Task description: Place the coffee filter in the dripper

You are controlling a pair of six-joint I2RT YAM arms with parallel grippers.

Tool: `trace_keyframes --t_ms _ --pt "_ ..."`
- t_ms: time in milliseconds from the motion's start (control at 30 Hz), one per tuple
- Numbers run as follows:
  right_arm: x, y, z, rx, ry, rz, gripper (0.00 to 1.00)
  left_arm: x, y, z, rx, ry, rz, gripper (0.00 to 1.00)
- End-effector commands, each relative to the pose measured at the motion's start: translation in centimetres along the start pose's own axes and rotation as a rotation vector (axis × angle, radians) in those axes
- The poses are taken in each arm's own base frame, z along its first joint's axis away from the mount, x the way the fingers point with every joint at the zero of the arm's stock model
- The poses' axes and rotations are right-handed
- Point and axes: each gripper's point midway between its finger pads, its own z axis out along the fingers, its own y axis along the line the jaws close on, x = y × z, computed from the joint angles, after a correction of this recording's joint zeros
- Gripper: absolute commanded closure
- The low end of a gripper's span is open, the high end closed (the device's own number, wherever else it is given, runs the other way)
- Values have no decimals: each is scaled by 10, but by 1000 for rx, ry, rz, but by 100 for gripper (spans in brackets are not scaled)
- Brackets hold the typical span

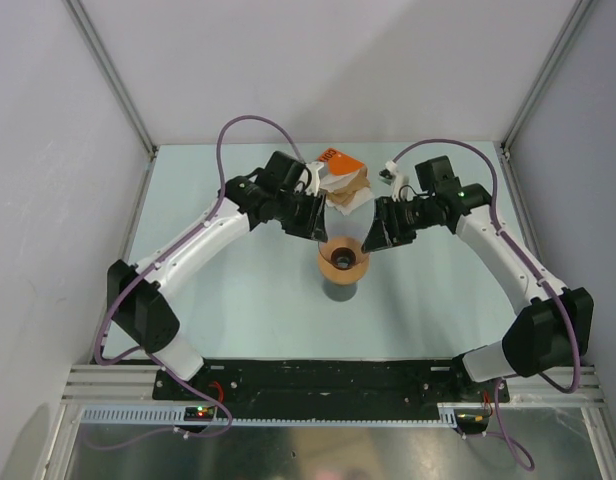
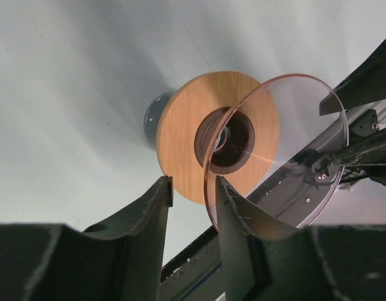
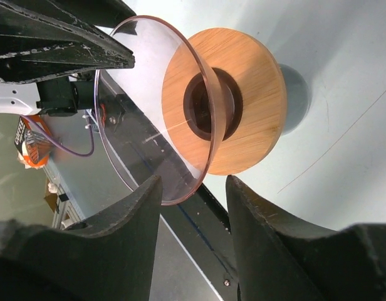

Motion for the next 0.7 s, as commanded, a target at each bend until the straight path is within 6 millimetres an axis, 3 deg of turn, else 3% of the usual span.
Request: trace_keyframes --t_ms 0,133,233,367,500,667 --pt "-7 6 1 -25 7 -12 52 4 -4 -4 34 5 16 63" --pt "-6 2 4 -19 19 -4 56 7 -2 0 30 18 18 66" --pt "-8 6 1 -29 8 -7 52 1 -6 -7 46 -5 33 60" --pt "-18 25 -14 -69 -38 -49 38 -18 -16 -30 73 -80 71 37" --pt "-42 41 -40 -107 -132 -95 27 -49 -20 -63 72 -200 98 17" --pt "-85 45 -78 -98 -303 -139 22 -85 3 -107 15 -348 81 2"
